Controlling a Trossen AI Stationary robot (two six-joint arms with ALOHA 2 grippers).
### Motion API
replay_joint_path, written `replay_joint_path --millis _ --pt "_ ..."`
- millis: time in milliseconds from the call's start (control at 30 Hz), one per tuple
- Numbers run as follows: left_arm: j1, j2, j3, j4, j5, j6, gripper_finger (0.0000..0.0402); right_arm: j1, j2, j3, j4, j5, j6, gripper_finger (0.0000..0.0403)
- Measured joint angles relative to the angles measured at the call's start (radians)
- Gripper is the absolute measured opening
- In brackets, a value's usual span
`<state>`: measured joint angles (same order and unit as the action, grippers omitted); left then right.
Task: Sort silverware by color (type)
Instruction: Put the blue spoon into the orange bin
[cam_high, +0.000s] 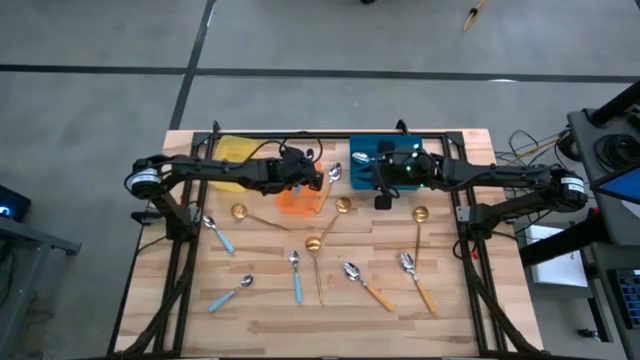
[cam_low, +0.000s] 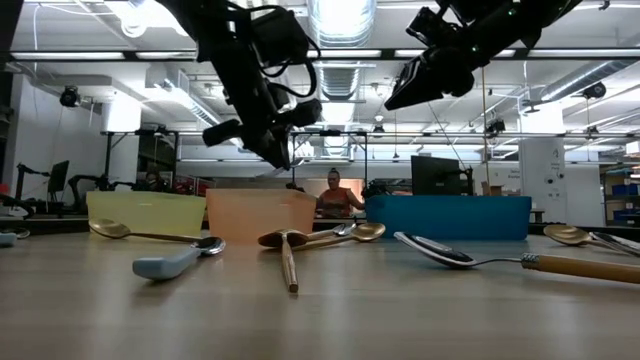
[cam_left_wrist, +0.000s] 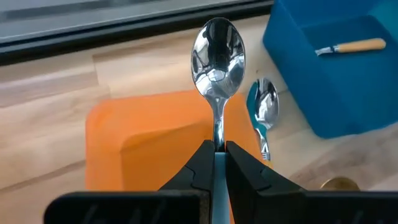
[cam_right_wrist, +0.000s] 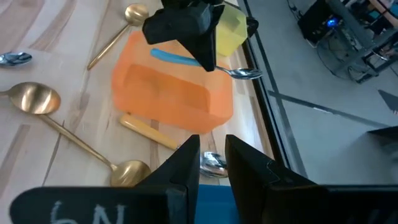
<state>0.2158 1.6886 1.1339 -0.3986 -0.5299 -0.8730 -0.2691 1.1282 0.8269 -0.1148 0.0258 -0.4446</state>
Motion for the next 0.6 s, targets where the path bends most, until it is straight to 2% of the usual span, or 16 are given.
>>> replay_joint_path --millis 600 --pt "-0.003 0.013 0.000 -0.047 0.019 -0.008 0.0008 0.000 0.002 -0.022 -0.007 0.001 0.027 0.0068"
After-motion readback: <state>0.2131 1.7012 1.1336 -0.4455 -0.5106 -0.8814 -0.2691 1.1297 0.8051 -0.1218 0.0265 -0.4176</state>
